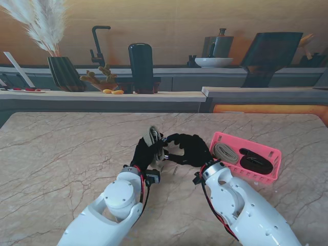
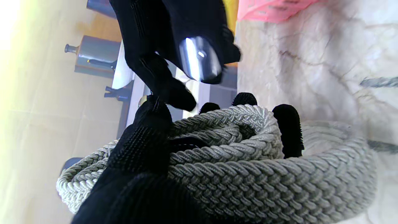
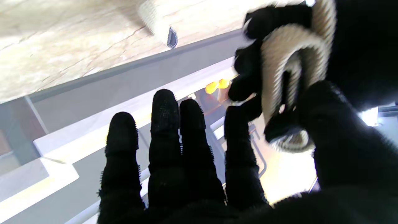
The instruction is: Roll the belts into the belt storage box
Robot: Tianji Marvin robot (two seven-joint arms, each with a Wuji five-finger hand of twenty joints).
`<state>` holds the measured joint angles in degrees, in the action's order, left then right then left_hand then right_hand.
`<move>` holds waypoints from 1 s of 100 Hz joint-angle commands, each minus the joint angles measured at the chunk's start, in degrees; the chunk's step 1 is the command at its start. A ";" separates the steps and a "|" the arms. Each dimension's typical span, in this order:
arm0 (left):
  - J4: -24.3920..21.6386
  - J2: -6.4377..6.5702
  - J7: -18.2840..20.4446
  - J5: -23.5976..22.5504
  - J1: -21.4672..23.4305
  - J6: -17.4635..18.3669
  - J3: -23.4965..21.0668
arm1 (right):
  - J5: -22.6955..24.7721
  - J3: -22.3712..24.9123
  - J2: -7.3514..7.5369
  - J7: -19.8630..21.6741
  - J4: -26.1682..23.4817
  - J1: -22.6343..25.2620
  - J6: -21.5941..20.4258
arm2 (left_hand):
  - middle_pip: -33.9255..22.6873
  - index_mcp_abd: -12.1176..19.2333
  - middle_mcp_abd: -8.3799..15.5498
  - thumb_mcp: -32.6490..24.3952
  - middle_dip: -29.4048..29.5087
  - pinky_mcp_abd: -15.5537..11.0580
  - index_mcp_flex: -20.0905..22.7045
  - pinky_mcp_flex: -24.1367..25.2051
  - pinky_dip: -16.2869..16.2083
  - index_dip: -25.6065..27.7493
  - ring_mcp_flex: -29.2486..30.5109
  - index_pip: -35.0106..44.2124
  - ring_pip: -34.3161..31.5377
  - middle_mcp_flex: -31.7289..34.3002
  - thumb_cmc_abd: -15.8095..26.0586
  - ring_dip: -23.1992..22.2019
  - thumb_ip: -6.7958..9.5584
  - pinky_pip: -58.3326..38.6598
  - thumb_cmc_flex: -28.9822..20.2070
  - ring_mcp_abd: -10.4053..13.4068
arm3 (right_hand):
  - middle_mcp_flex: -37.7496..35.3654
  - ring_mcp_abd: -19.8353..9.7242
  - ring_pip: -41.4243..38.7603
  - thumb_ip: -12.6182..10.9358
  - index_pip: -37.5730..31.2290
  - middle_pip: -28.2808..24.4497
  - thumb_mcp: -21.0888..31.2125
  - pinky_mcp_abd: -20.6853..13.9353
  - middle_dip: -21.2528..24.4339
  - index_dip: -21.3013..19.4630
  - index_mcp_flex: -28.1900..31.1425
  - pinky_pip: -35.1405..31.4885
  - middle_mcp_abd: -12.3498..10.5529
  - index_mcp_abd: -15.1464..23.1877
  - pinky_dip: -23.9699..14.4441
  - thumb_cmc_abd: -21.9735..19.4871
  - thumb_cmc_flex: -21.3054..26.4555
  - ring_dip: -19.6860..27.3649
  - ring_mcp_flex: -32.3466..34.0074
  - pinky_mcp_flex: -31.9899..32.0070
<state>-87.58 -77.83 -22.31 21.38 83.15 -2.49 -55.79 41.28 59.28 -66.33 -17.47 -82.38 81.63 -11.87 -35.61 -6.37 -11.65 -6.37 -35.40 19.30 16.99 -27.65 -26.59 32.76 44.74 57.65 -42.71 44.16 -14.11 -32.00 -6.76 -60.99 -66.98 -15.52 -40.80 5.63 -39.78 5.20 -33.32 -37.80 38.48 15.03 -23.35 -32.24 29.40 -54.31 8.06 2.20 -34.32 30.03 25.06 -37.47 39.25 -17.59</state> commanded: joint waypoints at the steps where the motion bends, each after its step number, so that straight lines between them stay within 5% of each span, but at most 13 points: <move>1: -0.77 1.41 2.76 0.04 0.60 -0.93 -0.61 | 1.25 1.19 0.65 -1.63 -0.80 0.42 -0.15 | -4.93 2.17 0.58 -2.96 -3.25 2.43 3.49 -2.53 -1.71 1.06 4.45 -0.86 -4.00 3.59 7.24 -2.86 2.44 -4.15 -6.98 -0.30 | 1.78 -0.35 0.91 -2.44 1.53 1.25 -2.50 0.36 0.28 -1.28 -2.15 1.32 0.49 -0.35 -1.30 -4.42 -1.82 0.18 -1.31 0.90; 19: -1.27 3.33 10.42 0.73 0.44 -4.17 -1.70 | 5.84 4.19 1.26 -4.54 -1.92 1.39 -3.69 | -9.92 2.36 1.06 0.44 -9.47 6.32 8.23 -10.11 -3.34 2.83 11.91 -2.79 -12.50 8.34 3.36 -8.55 5.03 -13.95 -5.65 0.20 | 3.60 -1.82 3.27 -3.55 0.76 2.94 -2.12 -1.10 0.91 -2.79 -7.74 2.80 -1.25 9.07 -1.76 -4.48 6.74 1.10 -1.47 -0.31; 25: -1.42 3.91 12.77 0.69 0.32 -5.23 -1.88 | 7.94 5.00 1.77 -4.51 -2.29 1.46 -5.48 | -11.83 2.16 1.25 -9.10 -11.18 7.38 9.52 -14.13 -2.44 3.77 15.27 -2.48 -16.51 10.17 -1.26 -10.11 4.33 -19.38 1.22 0.44 | 5.40 -2.07 5.31 -3.00 -1.10 4.33 3.03 -1.69 1.75 -2.51 -10.30 3.65 -1.88 13.28 -1.83 -2.26 8.86 2.41 -1.60 -0.83; 39: -1.61 4.71 16.42 1.17 -0.03 -7.18 -1.95 | 13.23 5.94 3.17 -3.57 -2.66 0.87 -9.59 | -16.96 2.44 0.95 -21.46 -11.66 8.69 11.69 -26.71 -0.10 6.11 24.53 0.46 -26.45 13.26 -9.09 -12.31 3.68 -32.40 10.93 2.95 | 11.17 -2.97 10.39 -1.85 -2.98 6.77 9.98 -3.41 3.42 -0.05 -21.38 5.51 -3.69 22.28 -1.81 0.86 12.20 5.35 -3.09 -1.17; 46: -1.71 4.91 17.57 1.51 -0.21 -8.08 -1.87 | 15.76 5.51 3.70 -4.07 -2.17 -0.14 -11.03 | -18.98 2.62 1.12 -23.08 -12.18 8.06 12.72 -31.47 2.02 7.54 27.77 2.20 -30.51 14.86 -12.24 -13.37 2.85 -37.75 13.00 4.98 | 12.77 -3.22 11.24 -1.62 -0.91 6.64 11.17 -3.82 3.77 2.46 -24.00 5.90 -4.17 22.85 -1.83 1.47 12.49 5.92 -3.34 -1.42; 59: -1.94 5.51 20.89 2.81 -0.61 -10.13 -1.97 | 20.33 3.39 4.59 -6.40 -0.37 -2.70 -12.54 | -20.33 3.01 1.50 -23.32 -12.67 5.21 13.25 -32.44 -0.14 10.15 28.16 4.42 -35.35 15.95 -15.50 -14.24 2.17 -42.92 14.69 6.88 | 17.70 -3.54 11.83 -1.41 2.94 6.68 12.61 -4.73 4.42 5.12 -24.72 6.25 -3.77 22.69 -1.97 2.75 12.09 6.43 -4.51 -1.28; 80: -2.14 6.02 24.11 4.21 -1.22 -11.99 -1.53 | 23.86 -0.52 5.49 -7.52 1.86 -6.56 -13.56 | -19.24 3.21 0.62 -22.76 -11.98 4.38 12.71 -32.58 -1.03 15.61 28.15 7.43 -36.00 15.46 -16.93 -13.01 1.69 -43.41 14.81 7.52 | 21.40 -3.75 11.39 -0.87 1.44 6.72 13.53 -5.13 5.35 2.15 -24.34 6.00 -3.22 22.87 -2.09 4.93 9.61 6.78 -5.58 -0.79; 100: -2.57 6.52 26.38 4.58 -1.52 -13.22 -1.32 | 23.51 -2.77 5.91 -3.44 2.91 -9.32 -16.91 | -18.74 2.63 0.01 -22.46 -11.59 3.44 12.59 -32.66 -1.23 15.89 28.19 6.40 -35.84 15.21 -17.59 -12.42 1.68 -43.48 15.12 7.97 | 22.41 -3.89 11.78 -0.45 -4.18 8.43 12.59 -5.43 6.00 0.25 -21.77 6.32 -3.22 23.01 -2.21 4.88 7.50 6.87 -5.96 -0.36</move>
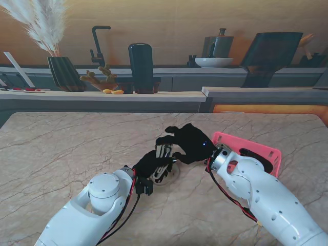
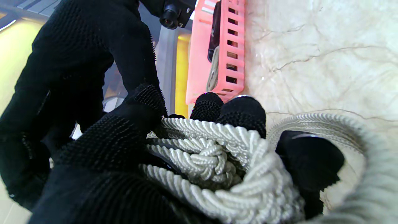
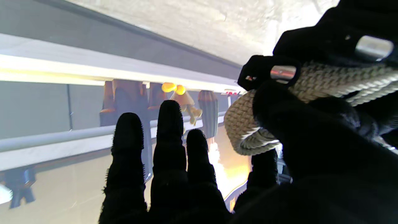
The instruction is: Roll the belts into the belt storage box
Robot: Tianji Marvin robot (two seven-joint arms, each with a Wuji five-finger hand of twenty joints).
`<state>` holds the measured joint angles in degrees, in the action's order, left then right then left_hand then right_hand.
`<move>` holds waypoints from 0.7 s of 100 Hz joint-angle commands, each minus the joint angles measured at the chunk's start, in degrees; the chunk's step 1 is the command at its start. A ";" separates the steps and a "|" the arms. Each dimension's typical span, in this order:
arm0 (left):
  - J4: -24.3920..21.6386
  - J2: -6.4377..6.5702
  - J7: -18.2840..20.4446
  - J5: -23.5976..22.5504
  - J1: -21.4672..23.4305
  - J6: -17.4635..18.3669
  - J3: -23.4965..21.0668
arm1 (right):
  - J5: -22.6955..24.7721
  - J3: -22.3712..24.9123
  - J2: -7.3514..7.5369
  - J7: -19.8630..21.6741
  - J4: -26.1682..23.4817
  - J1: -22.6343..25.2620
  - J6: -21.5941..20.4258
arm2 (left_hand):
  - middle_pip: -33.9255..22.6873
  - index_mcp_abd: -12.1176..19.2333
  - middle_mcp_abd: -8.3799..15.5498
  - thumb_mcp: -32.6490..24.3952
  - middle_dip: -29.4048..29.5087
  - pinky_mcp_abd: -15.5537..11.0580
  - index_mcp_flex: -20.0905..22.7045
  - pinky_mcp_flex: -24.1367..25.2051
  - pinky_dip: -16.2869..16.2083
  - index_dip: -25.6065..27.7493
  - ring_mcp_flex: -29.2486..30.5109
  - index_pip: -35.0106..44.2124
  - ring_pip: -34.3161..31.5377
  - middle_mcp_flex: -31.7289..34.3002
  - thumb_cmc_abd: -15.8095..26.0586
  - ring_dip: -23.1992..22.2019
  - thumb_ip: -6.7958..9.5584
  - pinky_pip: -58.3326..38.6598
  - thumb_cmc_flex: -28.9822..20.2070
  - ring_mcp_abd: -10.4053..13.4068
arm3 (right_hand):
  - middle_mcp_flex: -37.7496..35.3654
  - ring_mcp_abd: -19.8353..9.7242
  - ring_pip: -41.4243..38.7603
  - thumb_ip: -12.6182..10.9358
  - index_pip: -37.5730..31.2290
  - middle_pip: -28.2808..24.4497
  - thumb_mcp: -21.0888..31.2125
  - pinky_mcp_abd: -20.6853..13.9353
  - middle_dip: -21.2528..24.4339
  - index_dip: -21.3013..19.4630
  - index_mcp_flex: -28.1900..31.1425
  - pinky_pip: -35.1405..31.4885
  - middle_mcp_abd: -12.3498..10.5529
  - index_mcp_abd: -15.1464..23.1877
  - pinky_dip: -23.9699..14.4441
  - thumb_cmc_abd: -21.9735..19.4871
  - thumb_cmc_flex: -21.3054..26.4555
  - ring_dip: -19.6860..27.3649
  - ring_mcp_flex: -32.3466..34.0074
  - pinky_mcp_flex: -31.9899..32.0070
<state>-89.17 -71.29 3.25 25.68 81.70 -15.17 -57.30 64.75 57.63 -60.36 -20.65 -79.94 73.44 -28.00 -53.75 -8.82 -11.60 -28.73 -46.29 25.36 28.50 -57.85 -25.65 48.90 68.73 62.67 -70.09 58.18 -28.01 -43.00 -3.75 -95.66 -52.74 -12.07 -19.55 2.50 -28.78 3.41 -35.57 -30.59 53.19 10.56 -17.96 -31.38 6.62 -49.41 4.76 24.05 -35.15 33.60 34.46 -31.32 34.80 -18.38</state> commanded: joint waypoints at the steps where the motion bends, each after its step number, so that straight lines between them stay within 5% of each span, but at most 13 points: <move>1: -0.98 0.01 0.94 0.26 -0.10 -0.63 0.21 | -0.03 -1.27 -0.07 -0.21 0.59 -1.28 -0.91 | -0.58 5.03 -0.16 -0.10 -0.68 -2.68 1.11 -2.47 -2.21 -0.26 4.21 1.29 -8.51 1.17 -3.71 -1.41 -1.32 -8.86 0.90 4.59 | 1.17 -0.81 0.76 1.34 -2.07 1.29 -2.17 -0.96 0.63 -0.61 1.17 1.42 0.04 1.17 -1.39 1.17 -1.90 0.71 -1.48 0.41; 15: -1.33 0.49 2.61 -0.58 -0.44 -2.57 0.25 | -0.85 -3.11 -0.22 -0.07 2.04 -3.17 -2.77 | -0.46 4.24 -0.60 -0.05 -0.58 -3.07 1.10 -2.53 -2.44 -0.40 4.21 0.47 -8.78 0.96 -3.51 -1.27 -1.31 -9.16 1.13 4.95 | -1.25 -1.00 0.13 1.54 -4.86 1.24 -3.41 -1.05 0.44 -0.76 6.21 1.13 -0.86 1.70 -1.72 -0.84 -1.88 0.26 -0.59 -0.07; 28: -1.98 0.48 2.53 -0.61 -0.28 -4.59 -0.09 | -0.75 -4.69 -0.22 -0.77 3.46 -4.75 -4.82 | -0.36 3.30 -1.11 0.14 -0.45 -3.35 1.11 -2.55 -2.61 -0.46 4.23 -0.09 -8.88 0.82 -3.25 -1.05 -1.27 -9.32 1.12 4.99 | -8.70 -1.93 -1.31 1.52 -8.63 0.97 -3.55 -0.98 -0.19 -1.01 17.60 0.43 -3.35 1.21 -2.28 -0.94 -1.30 -0.68 2.09 -1.20; 39: -2.28 0.32 2.05 0.21 -0.03 -5.04 -0.35 | -0.04 -6.13 0.03 -0.99 4.41 -5.99 -6.02 | -0.39 2.93 -1.40 0.35 -0.39 -3.30 1.16 -2.53 -2.69 -0.43 4.22 -0.31 -8.96 0.73 -3.22 -0.85 -1.25 -9.34 1.18 4.94 | -14.95 -2.58 -2.62 6.57 -14.89 1.51 -5.59 -0.91 -1.64 6.75 24.68 -0.16 -4.26 1.90 -2.68 1.32 0.88 -2.02 4.64 -2.40; 46: -2.39 0.35 2.18 0.44 0.07 -5.04 -0.40 | 0.00 -7.31 0.09 -0.79 5.30 -6.85 -6.39 | -0.37 2.76 -1.46 0.42 -0.33 -3.27 1.11 -2.53 -2.73 -0.46 4.20 -0.53 -8.95 0.64 -3.24 -0.72 -1.21 -9.33 1.28 4.87 | -20.32 -2.73 -3.64 7.22 -19.18 0.72 -7.61 -0.47 -2.35 9.92 28.45 -0.52 -5.36 2.78 -2.84 1.36 2.18 -2.80 6.27 -3.00; 53: -2.48 0.38 2.30 0.54 0.15 -5.04 -0.45 | -0.21 -8.75 -0.11 -2.22 6.78 -7.86 -6.44 | -0.04 2.41 -1.82 0.50 -0.09 -2.78 1.02 -2.40 -2.48 -0.74 4.14 -1.56 -8.32 0.15 -3.01 -0.13 -1.14 -8.51 1.79 4.38 | -32.27 -2.97 -5.81 7.48 -22.96 -1.81 -8.29 0.21 -3.41 13.02 38.52 -1.45 -7.71 1.36 -3.05 -0.59 2.88 -3.98 9.34 -4.20; 59: -2.53 0.38 2.10 0.32 0.31 -4.80 -0.51 | -0.58 -9.86 -0.51 -4.74 8.18 -8.55 -5.84 | 1.59 2.15 -2.10 0.47 0.33 0.38 0.59 -1.67 0.10 -2.12 3.79 -5.31 -4.04 -1.94 -2.10 1.17 -1.08 -3.88 3.39 2.37 | -40.36 -3.22 -8.92 7.85 -24.30 -2.42 -6.81 0.71 -4.12 16.13 41.90 -2.72 -8.45 -0.37 -3.14 0.45 2.97 -5.55 12.04 -5.43; 65: -2.43 0.27 1.21 -0.14 0.58 -3.62 -0.50 | -0.97 -9.97 -0.81 -6.15 8.50 -8.33 -4.40 | 7.36 1.15 -2.58 0.57 2.02 3.15 -0.56 5.88 3.06 -5.39 -2.80 -13.66 3.67 -6.84 1.42 -0.67 -0.20 3.83 6.99 -1.16 | -43.40 -3.06 -10.70 8.41 -25.00 -1.86 -4.50 1.15 -3.51 18.19 44.18 -3.64 -8.92 -1.64 -2.96 2.08 2.49 -6.24 13.08 -5.79; 70: -2.31 0.11 0.18 -0.42 0.91 -2.27 -0.56 | -0.99 -9.65 -0.96 -7.32 8.31 -7.79 -2.47 | 14.15 0.68 -2.83 1.43 5.73 3.32 -2.39 17.08 -1.91 -10.27 -11.72 -21.13 11.83 -11.96 3.10 -2.82 1.11 14.12 8.93 -4.26 | -44.31 -2.89 -11.53 8.71 -25.38 -1.74 -3.27 1.47 -3.15 19.17 45.04 -4.21 -8.89 -2.51 -2.78 2.81 2.26 -6.43 13.64 -5.93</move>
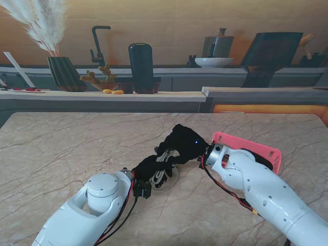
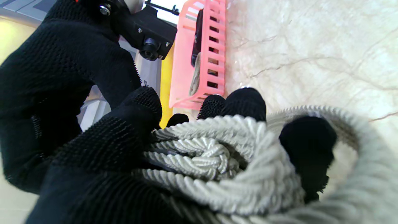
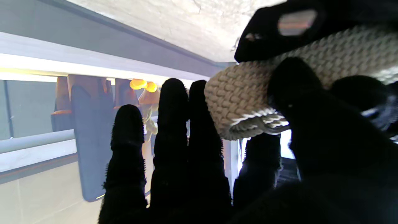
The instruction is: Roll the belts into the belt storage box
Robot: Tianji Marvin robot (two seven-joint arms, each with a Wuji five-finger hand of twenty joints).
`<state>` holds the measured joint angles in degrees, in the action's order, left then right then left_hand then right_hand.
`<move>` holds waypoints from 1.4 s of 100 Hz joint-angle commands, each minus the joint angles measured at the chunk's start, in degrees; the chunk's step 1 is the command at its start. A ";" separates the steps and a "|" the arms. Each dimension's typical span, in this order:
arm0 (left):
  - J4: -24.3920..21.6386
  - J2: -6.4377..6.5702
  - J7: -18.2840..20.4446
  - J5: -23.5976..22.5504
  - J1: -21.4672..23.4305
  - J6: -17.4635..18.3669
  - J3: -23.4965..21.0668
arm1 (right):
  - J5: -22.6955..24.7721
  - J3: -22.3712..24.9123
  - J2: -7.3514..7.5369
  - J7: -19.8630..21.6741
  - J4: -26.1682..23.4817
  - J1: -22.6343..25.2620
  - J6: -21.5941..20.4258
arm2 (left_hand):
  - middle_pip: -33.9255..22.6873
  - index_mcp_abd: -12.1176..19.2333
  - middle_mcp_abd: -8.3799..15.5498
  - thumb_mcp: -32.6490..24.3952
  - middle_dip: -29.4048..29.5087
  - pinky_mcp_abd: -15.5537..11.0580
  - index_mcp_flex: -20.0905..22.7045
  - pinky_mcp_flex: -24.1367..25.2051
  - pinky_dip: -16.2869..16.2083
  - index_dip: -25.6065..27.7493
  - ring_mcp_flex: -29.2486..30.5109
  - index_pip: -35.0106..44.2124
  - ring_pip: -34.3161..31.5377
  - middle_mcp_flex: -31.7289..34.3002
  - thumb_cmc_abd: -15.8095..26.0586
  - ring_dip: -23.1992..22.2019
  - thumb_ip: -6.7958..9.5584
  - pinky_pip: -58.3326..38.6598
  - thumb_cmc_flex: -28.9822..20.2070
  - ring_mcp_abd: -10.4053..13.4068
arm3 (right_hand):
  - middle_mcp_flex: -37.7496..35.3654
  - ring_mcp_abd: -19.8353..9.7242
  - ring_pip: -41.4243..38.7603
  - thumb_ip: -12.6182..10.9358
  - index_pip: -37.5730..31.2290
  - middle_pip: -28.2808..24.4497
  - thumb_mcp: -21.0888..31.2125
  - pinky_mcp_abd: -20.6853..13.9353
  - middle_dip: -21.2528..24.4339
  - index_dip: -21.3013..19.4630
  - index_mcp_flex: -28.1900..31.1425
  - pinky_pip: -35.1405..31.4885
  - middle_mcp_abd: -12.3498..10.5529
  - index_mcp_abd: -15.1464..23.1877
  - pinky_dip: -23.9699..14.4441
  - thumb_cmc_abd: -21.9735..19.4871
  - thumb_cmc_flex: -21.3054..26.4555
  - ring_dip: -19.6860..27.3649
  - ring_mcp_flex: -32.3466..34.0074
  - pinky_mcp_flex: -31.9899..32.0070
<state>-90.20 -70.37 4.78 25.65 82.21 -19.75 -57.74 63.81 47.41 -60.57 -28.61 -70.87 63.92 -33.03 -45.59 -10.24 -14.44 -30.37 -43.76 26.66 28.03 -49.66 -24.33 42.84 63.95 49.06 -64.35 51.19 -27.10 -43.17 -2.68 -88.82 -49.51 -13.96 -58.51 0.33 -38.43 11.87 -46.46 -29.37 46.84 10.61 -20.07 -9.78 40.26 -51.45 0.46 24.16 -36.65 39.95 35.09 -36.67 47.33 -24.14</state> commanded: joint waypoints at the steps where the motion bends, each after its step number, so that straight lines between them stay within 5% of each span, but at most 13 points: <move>1: -1.26 -0.84 -1.52 -0.38 0.48 2.60 -0.16 | -0.01 0.68 -0.78 0.40 -0.84 1.88 3.03 | 7.54 2.23 0.06 3.81 4.25 1.82 -2.55 12.15 -5.02 -5.46 -9.70 -8.85 8.58 -6.36 2.33 -3.24 0.13 10.50 5.65 -3.39 | -5.44 -0.71 -1.98 0.27 -14.54 -2.98 3.17 1.45 -1.02 -2.36 11.48 -2.24 -4.56 -2.72 -1.27 -3.48 1.63 -1.10 1.21 -0.21; 7: -1.14 -0.92 -2.28 -0.43 0.92 4.24 -0.37 | 0.28 1.48 -0.87 -0.79 -1.47 2.96 5.89 | 15.69 3.01 0.35 9.69 9.43 -0.30 -5.41 28.77 -7.33 -9.95 -23.48 -15.36 20.65 -13.38 4.42 -0.45 0.39 23.01 5.80 -6.81 | -5.56 -0.34 -2.80 0.32 -14.72 -3.16 3.78 1.78 -0.89 -1.92 11.68 -2.85 -4.23 -3.49 -1.13 -3.32 1.77 -1.31 1.45 -0.25; 21: -1.02 -1.54 -6.30 -1.81 1.79 7.84 -0.48 | 0.43 3.61 -1.20 -2.68 -2.77 5.22 12.01 | 23.87 3.43 0.48 12.58 15.92 -1.95 -7.10 36.53 -5.79 -13.99 -31.69 -21.69 30.39 -19.21 4.26 6.10 0.51 30.77 6.82 -6.45 | -4.73 0.56 -4.78 0.07 -15.09 -4.29 3.48 2.37 -0.66 -1.78 11.28 -4.62 -3.48 -4.75 -0.48 -3.79 2.64 -1.64 0.87 0.40; 70: -0.25 -2.48 -11.93 -3.95 2.88 13.98 -0.47 | -3.02 8.26 -3.66 -8.69 -5.06 8.95 24.83 | 29.91 4.54 1.13 13.52 21.79 -7.38 -8.92 41.25 -0.50 -17.59 -39.47 -26.61 42.02 -24.94 3.21 14.04 0.60 40.90 9.14 -2.67 | -0.34 1.32 -9.13 -1.47 -15.41 -10.23 1.11 2.63 -0.37 -4.34 8.75 -8.49 -0.51 -9.08 2.70 -7.20 5.36 -1.78 -1.12 2.05; 109: 2.99 -4.02 -16.07 -5.89 1.22 17.06 3.09 | -4.38 9.95 -4.98 -13.01 -7.54 9.97 28.00 | 31.40 5.07 1.96 9.88 25.07 -13.69 -13.75 45.47 2.08 -19.37 -46.09 -27.29 46.86 -32.18 2.67 18.28 0.26 45.87 10.92 0.17 | 0.37 1.26 -10.15 -1.83 -15.21 -11.19 0.53 2.48 -0.16 -5.03 8.24 -9.38 -0.41 -9.21 3.01 -7.76 5.70 -1.92 -1.45 2.01; 140: 4.92 -5.71 -20.69 -7.30 0.48 20.99 6.50 | -8.15 6.80 -6.49 -13.59 -5.19 8.30 29.42 | 30.49 6.40 3.55 6.40 26.33 -19.47 -18.61 46.96 3.27 -20.18 -48.68 -25.24 47.14 -36.27 3.01 19.97 -0.29 47.92 12.99 2.46 | 0.84 1.64 -10.97 -2.20 -15.25 -12.01 0.26 2.75 -0.27 -5.43 7.91 -9.97 0.07 -9.86 3.26 -7.88 5.97 -2.04 -1.60 2.23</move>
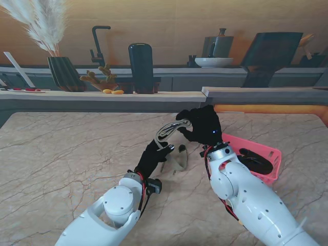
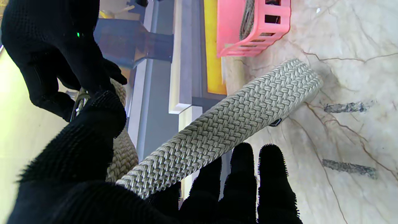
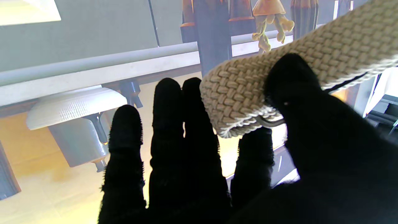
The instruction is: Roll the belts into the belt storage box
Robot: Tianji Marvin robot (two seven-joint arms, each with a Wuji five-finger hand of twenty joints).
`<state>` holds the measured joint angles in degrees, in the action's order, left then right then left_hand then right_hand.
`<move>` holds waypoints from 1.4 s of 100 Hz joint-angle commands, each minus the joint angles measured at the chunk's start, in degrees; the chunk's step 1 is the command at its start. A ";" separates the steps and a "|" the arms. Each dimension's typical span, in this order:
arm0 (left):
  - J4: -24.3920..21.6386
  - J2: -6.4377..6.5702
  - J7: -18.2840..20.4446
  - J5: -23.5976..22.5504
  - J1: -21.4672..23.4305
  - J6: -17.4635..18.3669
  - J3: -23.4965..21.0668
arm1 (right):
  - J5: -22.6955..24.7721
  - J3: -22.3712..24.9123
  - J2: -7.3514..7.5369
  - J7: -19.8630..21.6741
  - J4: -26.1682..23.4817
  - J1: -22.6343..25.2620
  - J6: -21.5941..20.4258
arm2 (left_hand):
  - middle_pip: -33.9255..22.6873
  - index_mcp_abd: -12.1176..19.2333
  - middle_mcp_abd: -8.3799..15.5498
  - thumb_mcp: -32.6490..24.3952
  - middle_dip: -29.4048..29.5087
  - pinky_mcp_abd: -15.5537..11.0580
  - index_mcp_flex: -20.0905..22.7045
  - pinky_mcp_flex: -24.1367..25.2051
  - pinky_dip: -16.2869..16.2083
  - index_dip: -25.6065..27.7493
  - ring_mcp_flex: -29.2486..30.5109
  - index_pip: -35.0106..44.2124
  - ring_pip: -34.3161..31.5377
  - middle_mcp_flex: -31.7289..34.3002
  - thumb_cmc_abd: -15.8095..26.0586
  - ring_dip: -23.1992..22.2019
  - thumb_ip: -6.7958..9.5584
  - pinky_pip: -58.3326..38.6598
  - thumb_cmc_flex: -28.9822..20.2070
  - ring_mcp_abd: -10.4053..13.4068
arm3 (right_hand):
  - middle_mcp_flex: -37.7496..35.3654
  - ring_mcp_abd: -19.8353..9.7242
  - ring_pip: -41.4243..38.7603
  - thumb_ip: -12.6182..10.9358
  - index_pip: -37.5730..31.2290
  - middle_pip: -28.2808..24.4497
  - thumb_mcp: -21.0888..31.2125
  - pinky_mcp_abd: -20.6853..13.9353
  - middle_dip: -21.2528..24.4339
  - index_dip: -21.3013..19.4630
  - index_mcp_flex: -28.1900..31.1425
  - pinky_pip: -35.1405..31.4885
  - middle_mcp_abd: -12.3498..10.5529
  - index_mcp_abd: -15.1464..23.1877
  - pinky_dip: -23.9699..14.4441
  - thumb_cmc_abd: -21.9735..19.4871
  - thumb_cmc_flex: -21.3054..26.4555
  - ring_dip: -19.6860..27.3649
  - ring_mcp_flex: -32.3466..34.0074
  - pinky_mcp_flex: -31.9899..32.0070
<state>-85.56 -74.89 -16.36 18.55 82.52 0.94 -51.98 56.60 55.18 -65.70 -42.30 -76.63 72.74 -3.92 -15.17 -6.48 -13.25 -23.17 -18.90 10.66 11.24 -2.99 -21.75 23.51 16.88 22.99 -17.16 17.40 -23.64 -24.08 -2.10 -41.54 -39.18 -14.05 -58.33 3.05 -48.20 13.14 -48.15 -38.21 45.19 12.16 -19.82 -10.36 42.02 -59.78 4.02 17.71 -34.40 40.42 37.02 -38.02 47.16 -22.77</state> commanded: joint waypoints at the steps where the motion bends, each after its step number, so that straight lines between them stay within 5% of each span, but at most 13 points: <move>1: 0.38 -1.26 0.31 -0.24 0.13 0.42 0.86 | -1.17 -1.15 -1.43 0.15 0.70 -0.62 0.33 | 0.08 2.86 2.49 -0.81 1.53 -3.74 -2.18 0.33 0.74 -0.90 -1.70 0.83 -0.02 -2.71 -0.37 0.95 -0.88 0.73 2.77 2.68 | 0.66 -1.08 -1.22 -3.49 -13.55 -3.18 1.91 1.21 -0.52 -4.85 6.15 -1.65 -3.49 -3.41 1.01 -8.35 4.05 -0.70 -1.45 0.85; 21: 1.97 -2.47 -2.86 -1.33 -0.83 1.80 2.24 | -5.25 -4.69 -2.79 1.42 3.30 -2.03 0.35 | 2.61 5.85 3.98 0.32 5.60 -7.77 -2.91 2.42 2.87 -10.50 -5.69 -13.32 1.03 -6.54 1.40 3.81 -0.76 4.82 3.71 4.74 | 0.69 -0.90 -1.51 -3.62 -13.58 -3.51 1.95 1.41 -0.48 -4.94 6.25 -1.91 -3.34 -3.66 1.17 -8.23 4.13 -0.69 -1.42 0.94; 37: 3.00 -3.53 -7.42 -4.51 -1.38 2.97 2.61 | -8.50 -7.11 -3.81 2.84 4.81 -2.41 -0.24 | 6.68 6.32 4.73 2.55 6.83 -9.19 -3.69 3.98 3.68 -10.38 -8.47 -23.14 0.87 -7.74 2.80 4.49 -0.66 6.44 5.10 5.78 | 0.67 -0.52 -1.76 -3.73 -13.56 -3.79 2.12 1.84 -0.39 -4.98 6.37 -2.13 -2.76 -4.17 1.32 -8.05 4.22 -0.68 -1.32 1.13; 80: 3.79 -4.73 -12.58 -7.14 -1.82 4.02 2.30 | -15.48 -9.95 -5.52 6.34 4.52 -0.44 -4.97 | 6.29 6.38 5.52 4.52 5.03 -8.97 -3.47 3.57 2.99 -12.68 -8.01 -24.10 -0.63 -7.31 3.99 4.36 -0.96 4.88 6.61 6.69 | 0.68 0.20 -2.06 -3.84 -13.18 -4.38 2.47 2.61 -0.31 -5.38 6.50 -2.32 -1.67 -3.63 1.49 -7.53 3.79 -0.76 -1.19 1.88; 103: 3.64 -5.06 -13.83 -6.76 -1.71 5.39 2.20 | -18.03 -11.05 -6.02 8.07 4.86 -0.09 -6.59 | 0.61 6.44 6.59 4.71 4.23 -7.21 -3.77 2.18 2.09 -5.50 -5.45 -21.87 -1.40 -5.87 6.33 4.24 -2.15 3.03 8.36 7.55 | 1.46 0.64 -2.66 -4.25 -12.73 -5.40 2.29 2.83 -1.16 -6.22 6.02 -2.36 -0.60 -2.81 1.55 -7.71 3.46 -1.24 -1.23 1.93; 114: 3.37 -5.26 -14.51 -6.50 -1.68 5.13 2.11 | -19.13 -11.69 -6.32 8.66 5.15 -0.09 -7.46 | -4.03 6.03 7.57 11.05 3.15 -7.42 -3.56 1.75 1.24 1.66 -4.07 -19.94 -2.39 -5.34 11.94 4.02 -2.00 1.31 1.84 8.31 | 1.48 0.65 -3.66 -4.64 -12.50 -6.21 2.24 2.85 -1.61 -6.23 6.13 -2.50 -0.31 -2.50 1.50 -7.16 2.98 -1.83 -1.14 1.85; 117: 3.28 -5.31 -14.70 -6.41 -1.66 5.03 2.08 | -19.28 -11.83 -6.38 8.70 5.20 -0.05 -7.66 | -6.25 5.57 7.96 19.77 1.96 -7.46 -3.67 1.25 0.82 2.39 -3.13 -15.55 -3.04 -4.38 15.83 4.13 -0.92 0.36 -5.03 8.58 | 1.63 0.61 -3.96 -4.73 -12.39 -6.50 2.23 2.86 -1.79 -6.17 6.13 -2.51 -0.36 -2.10 1.50 -7.05 2.84 -2.01 -1.15 1.81; 124: 2.97 -5.46 -15.29 -6.18 -1.54 4.73 1.98 | -19.63 -11.99 -6.49 8.72 5.20 0.11 -8.05 | -8.26 4.66 8.66 18.89 0.83 -7.42 -2.80 0.08 -0.23 3.31 -0.98 -9.10 -4.50 -0.91 20.09 3.91 -0.36 -1.79 -11.65 8.92 | 2.10 0.53 -4.70 -5.12 -12.31 -7.41 2.25 2.80 -2.28 -6.14 5.96 -2.54 -0.17 -1.59 1.51 -6.74 2.55 -2.49 -1.39 1.80; 130: 2.71 -5.57 -15.79 -6.06 -1.45 4.42 1.86 | -19.69 -11.96 -6.44 8.88 5.01 0.31 -8.31 | -9.80 3.90 8.83 14.88 -0.23 -7.26 -2.93 -1.90 -1.29 4.40 2.28 5.23 -6.70 3.52 22.22 3.76 -0.59 -4.09 -17.79 8.65 | 2.53 0.56 -4.79 -5.20 -12.28 -7.59 2.19 2.74 -2.40 -6.15 5.76 -2.52 -0.13 -1.59 1.53 -6.68 2.40 -2.59 -1.70 1.91; 134: 2.55 -5.60 -15.99 -5.92 -1.39 4.25 1.75 | -19.55 -11.82 -6.33 8.97 4.74 0.51 -8.36 | -10.76 3.51 8.68 21.57 -1.02 -7.07 -3.48 -3.48 -1.83 2.85 4.67 14.88 -8.10 6.75 25.14 3.84 -1.14 -5.26 -26.42 8.21 | 3.26 0.71 -4.70 -5.27 -12.39 -7.82 2.00 2.89 -2.61 -6.40 5.17 -2.51 0.05 -1.91 1.54 -6.52 2.04 -2.61 -2.15 2.07; 136: 2.46 -5.64 -16.15 -5.79 -1.36 4.16 1.67 | -19.45 -11.69 -6.23 9.08 4.52 0.66 -8.35 | -11.58 3.46 8.31 24.55 -1.45 -6.72 -2.82 -4.79 -2.24 2.83 6.45 19.88 -9.12 9.30 24.55 3.62 -2.43 -6.23 -32.09 7.71 | 3.74 0.83 -4.53 -5.21 -12.44 -7.85 1.77 2.98 -2.69 -6.54 4.89 -2.42 0.17 -2.02 1.58 -6.38 1.64 -2.57 -2.49 2.28; 140: 2.22 -5.70 -16.36 -5.28 -1.27 3.93 1.49 | -19.23 -11.27 -5.98 9.40 3.96 1.05 -8.29 | -13.06 3.44 7.60 21.66 -2.12 -5.83 -0.64 -7.72 -2.91 2.80 10.50 23.84 -11.15 13.81 21.94 3.02 -2.37 -7.96 -34.59 6.65 | 5.52 1.30 -3.78 -5.11 -12.29 -7.80 1.00 3.31 -3.04 -7.11 3.30 -1.99 0.88 -3.01 1.77 -6.01 0.37 -2.30 -3.50 3.02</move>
<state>-81.67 -79.20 -32.70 12.69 81.65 5.40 -50.41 36.24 44.95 -70.93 -34.17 -70.43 71.81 -10.86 -25.34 -5.20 -6.67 5.56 -19.42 4.62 7.72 -7.29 -22.96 26.45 22.32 38.04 -25.32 25.43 -7.01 -20.37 -8.78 -46.18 -58.14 -7.48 -55.80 6.74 -51.88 10.66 -51.41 -43.39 45.33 14.30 -21.17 -13.55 40.09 -60.38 7.81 -0.73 -33.83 37.44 38.92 -39.81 45.64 -21.27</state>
